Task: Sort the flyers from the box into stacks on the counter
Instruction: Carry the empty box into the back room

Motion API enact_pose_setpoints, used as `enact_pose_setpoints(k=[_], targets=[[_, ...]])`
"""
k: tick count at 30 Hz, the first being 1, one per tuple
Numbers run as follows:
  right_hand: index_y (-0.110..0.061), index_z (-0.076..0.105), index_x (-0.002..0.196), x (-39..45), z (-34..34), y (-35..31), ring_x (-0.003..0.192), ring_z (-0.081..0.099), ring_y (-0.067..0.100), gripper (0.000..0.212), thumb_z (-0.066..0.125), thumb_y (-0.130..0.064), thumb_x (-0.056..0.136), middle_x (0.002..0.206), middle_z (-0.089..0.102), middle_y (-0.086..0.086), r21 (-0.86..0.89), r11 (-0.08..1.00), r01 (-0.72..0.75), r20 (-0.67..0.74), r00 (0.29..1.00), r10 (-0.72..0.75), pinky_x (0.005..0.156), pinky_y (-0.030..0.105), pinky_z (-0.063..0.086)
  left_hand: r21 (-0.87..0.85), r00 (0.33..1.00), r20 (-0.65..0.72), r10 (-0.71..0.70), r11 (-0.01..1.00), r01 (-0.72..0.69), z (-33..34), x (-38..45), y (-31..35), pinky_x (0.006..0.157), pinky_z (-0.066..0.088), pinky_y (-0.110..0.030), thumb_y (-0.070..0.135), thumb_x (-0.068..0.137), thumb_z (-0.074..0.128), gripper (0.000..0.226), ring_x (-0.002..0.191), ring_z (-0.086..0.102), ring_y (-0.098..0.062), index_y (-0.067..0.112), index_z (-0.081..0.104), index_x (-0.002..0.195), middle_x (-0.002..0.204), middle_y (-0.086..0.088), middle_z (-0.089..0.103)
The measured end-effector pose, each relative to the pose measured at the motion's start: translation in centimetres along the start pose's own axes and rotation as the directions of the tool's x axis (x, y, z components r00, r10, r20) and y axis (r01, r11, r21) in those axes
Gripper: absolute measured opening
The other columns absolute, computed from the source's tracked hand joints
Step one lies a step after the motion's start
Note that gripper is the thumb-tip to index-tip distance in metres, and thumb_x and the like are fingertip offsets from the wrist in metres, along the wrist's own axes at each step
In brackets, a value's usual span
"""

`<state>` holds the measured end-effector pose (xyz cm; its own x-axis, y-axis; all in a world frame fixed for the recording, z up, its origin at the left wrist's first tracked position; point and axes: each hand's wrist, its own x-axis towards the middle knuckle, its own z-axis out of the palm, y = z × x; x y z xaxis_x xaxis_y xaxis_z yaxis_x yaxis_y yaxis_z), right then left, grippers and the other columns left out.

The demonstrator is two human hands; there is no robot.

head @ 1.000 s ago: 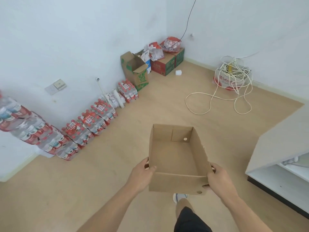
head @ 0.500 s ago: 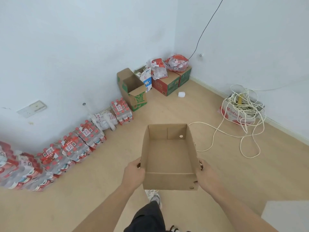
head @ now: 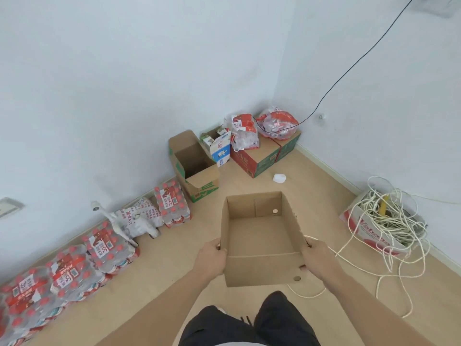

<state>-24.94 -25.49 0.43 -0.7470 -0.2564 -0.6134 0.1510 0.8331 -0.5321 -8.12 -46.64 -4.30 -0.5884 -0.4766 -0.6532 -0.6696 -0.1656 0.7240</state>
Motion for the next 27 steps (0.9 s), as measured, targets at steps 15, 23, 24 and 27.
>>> enact_pose_setpoints(k=[15,23,24,27], targets=[[-0.016,0.054,0.069,44.7,-3.9,-14.6,0.062,0.058,0.024,0.037,0.034,-0.027,0.099,0.066,0.058,0.001,-0.374,0.927,0.032,0.198,0.979,0.046,0.060,0.031,0.045,-0.332,0.909,0.036,-0.416,0.852,0.404,4.4,35.5,14.3,0.060,0.060,-0.034,0.000,0.090,0.052,0.036,0.083,0.068,-0.020,0.020,0.063,0.117,0.103,-0.002,0.074],[-0.017,0.073,0.090,63.8,2.3,-14.8,0.074,0.061,0.029,0.030,0.046,-0.003,0.087,0.078,0.067,0.007,-0.457,0.889,-0.033,0.248,0.955,0.163,0.055,0.028,0.042,-0.220,0.843,-0.057,-0.535,0.830,0.512,10.3,55.0,7.4,0.089,0.059,-0.045,0.005,0.084,0.050,0.063,0.110,0.066,-0.035,0.017,0.042,0.145,0.127,-0.013,0.063],[-0.016,0.073,0.093,65.4,3.4,-14.3,0.072,0.059,0.028,0.032,0.047,-0.001,0.085,0.077,0.067,0.007,-0.456,0.888,-0.054,0.241,0.953,0.182,0.053,0.026,0.040,-0.223,0.833,-0.056,-0.550,0.820,0.527,10.9,56.7,6.6,0.086,0.059,-0.043,0.007,0.080,0.049,0.068,0.107,0.067,-0.036,0.019,0.039,0.147,0.126,-0.012,0.063],[-0.017,0.075,0.096,70.4,6.8,-12.0,0.074,0.065,0.030,0.033,0.048,-0.003,0.085,0.077,0.071,0.008,-0.451,0.889,-0.074,0.228,0.954,0.195,0.059,0.030,0.048,-0.331,0.770,-0.065,-0.635,0.741,0.584,12.4,61.3,5.5,0.076,0.054,-0.032,0.007,0.085,0.055,0.070,0.100,0.068,-0.032,0.024,0.034,0.150,0.125,-0.009,0.065]])
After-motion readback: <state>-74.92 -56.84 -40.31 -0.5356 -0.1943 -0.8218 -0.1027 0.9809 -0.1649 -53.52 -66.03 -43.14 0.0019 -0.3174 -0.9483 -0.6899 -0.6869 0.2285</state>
